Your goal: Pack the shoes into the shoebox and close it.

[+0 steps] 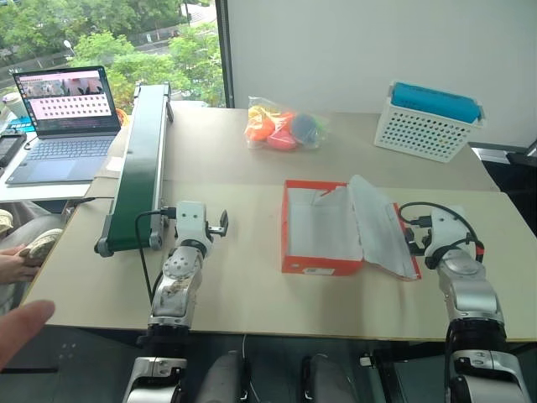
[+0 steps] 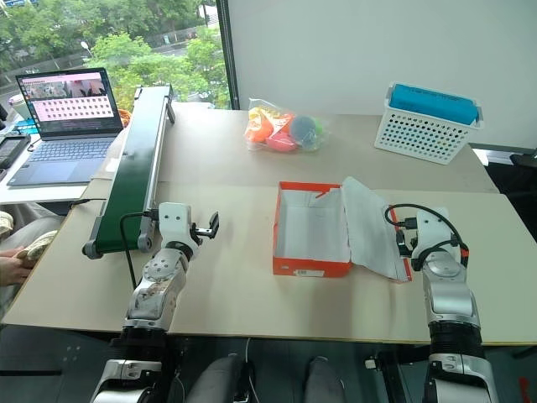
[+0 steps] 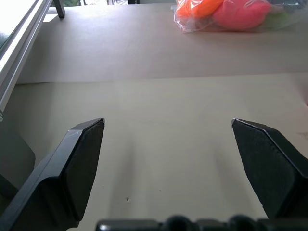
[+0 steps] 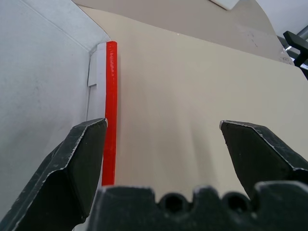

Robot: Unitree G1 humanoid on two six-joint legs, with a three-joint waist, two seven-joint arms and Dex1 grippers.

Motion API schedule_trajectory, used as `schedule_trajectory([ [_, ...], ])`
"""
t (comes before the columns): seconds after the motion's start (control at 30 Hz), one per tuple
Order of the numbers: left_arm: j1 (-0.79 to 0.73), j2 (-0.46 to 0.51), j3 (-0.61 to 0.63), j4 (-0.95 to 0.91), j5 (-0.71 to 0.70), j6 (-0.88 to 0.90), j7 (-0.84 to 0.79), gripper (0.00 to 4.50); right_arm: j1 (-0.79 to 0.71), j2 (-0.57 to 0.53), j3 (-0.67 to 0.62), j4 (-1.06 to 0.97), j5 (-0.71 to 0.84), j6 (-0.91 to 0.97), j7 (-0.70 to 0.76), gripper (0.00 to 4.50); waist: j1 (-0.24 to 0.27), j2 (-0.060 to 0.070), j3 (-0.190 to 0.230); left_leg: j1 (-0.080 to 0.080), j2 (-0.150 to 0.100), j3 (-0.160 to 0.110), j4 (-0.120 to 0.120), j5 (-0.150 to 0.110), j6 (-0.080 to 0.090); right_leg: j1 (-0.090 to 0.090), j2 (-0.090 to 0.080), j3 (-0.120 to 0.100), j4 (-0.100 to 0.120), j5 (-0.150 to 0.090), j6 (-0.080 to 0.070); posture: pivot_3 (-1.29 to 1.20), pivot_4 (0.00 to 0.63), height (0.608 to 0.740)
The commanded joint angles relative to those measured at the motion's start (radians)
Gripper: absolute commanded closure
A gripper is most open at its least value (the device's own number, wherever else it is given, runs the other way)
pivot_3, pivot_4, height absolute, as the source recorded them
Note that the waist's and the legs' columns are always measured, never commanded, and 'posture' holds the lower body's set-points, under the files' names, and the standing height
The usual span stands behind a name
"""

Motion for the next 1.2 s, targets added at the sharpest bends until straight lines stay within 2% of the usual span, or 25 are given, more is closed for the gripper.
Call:
schedule_trajectory([
  [0.03, -0.023, 0.025, -0.032, -0.025, 0.044, -0.039, -0.003, 0.0, -0.038, -0.011, -0.044, -0.006, 0.001, 0.023, -0.039, 0.05, 0.0, 0.0, 0.0, 0.0, 0.0, 0.0, 0.0, 0.0, 0.0, 0.0, 0.0, 0.0, 0.0, 0.0, 0.0, 0.0, 0.15, 0.708],
  [0.13, -0.032, 0.078, -0.097, -0.092, 0.142, -0.166, -0.002, 0.0, -0.116, 0.048, -0.122, -0.04, 0.069, 0.051, -0.112, 0.05, -0.001, 0.0, 0.001, 0.0, 0.0, 0.001, 0.0, 0.0, 0.0, -0.001, 0.0, 0.0, 0.0, 0.0, -0.001, 0.0, 0.15, 0.708],
  [0.3, -0.068, 0.115, -0.017, -0.139, 0.187, -0.204, 0.099, 0.0, -0.241, 0.156, -0.181, -0.138, 0.227, 0.177, -0.107, 0.05, -0.008, 0.001, 0.001, 0.0, 0.005, 0.002, -0.001, 0.0, -0.001, -0.002, 0.004, 0.003, -0.001, 0.002, -0.003, 0.0, 0.15, 0.708],
  [0.43, -0.075, 0.123, 0.076, -0.13, 0.145, -0.167, 0.144, 0.0, -0.285, 0.163, -0.108, -0.238, 0.284, 0.307, -0.034, 0.05, -0.008, 0.001, 0.001, 0.0, 0.005, 0.002, -0.002, 0.0, -0.001, -0.003, 0.005, 0.002, 0.0, 0.002, -0.003, 0.0, 0.15, 0.708],
  [0.53, -0.082, 0.132, 0.193, -0.108, 0.056, -0.071, 0.152, 0.0, -0.289, 0.088, 0.051, -0.436, 0.426, 0.422, 0.255, 0.05, -0.01, 0.003, 0.002, -0.001, 0.005, 0.003, -0.001, 0.0, -0.001, -0.004, 0.005, 0.003, -0.001, 0.002, -0.003, 0.0, 0.15, 0.708],
  [0.63, -0.08, 0.146, 0.229, -0.107, 0.021, -0.014, 0.135, 0.0, -0.283, 0.035, 0.1, -0.527, 0.497, 0.468, 0.377, 0.05, -0.01, 0.003, 0.003, -0.001, 0.005, 0.003, -0.002, 0.0, -0.001, -0.005, 0.006, 0.002, -0.001, 0.002, -0.003, 0.0, 0.15, 0.708],
  [0.73, -0.075, 0.183, 0.237, -0.104, -0.014, 0.119, 0.079, 0.0, -0.266, -0.09, 0.241, -0.642, 0.53, 0.466, 0.601, 0.05, 0.002, 0.002, 0.004, -0.001, 0.005, 0.001, -0.001, 0.0, -0.001, -0.002, 0.006, 0.0, -0.002, 0.002, -0.003, 0.0, 0.15, 0.708],
  [0.83, -0.093, 0.223, 0.243, -0.115, -0.034, 0.217, 0.054, 0.0, -0.279, -0.123, 0.305, -0.634, 0.508, 0.425, 0.661, 0.05, 0.0, -0.002, 0.005, -0.001, 0.005, 0.001, -0.001, 0.0, -0.001, -0.002, 0.006, 0.001, -0.004, 0.001, -0.002, 0.0, 0.15, 0.708],
  [1.03, -0.145, 0.296, 0.252, -0.114, -0.056, 0.373, 0.027, 0.0, -0.281, -0.097, 0.385, -0.629, 0.463, 0.375, 0.69, 0.05, 0.001, -0.004, 0.007, -0.002, 0.005, 0.001, -0.001, 0.0, -0.003, -0.004, 0.006, 0.001, -0.003, 0.002, -0.003, 0.0, 0.15, 0.708],
  [1.2, -0.154, 0.317, 0.231, -0.116, -0.054, 0.435, 0.007, 0.0, -0.271, -0.043, 0.373, -0.624, 0.482, 0.381, 0.681, 0.05, 0.001, -0.005, 0.008, -0.002, 0.005, 0.001, -0.001, 0.0, -0.004, -0.004, 0.006, 0.002, -0.003, 0.002, -0.004, 0.0, 0.15, 0.708],
])
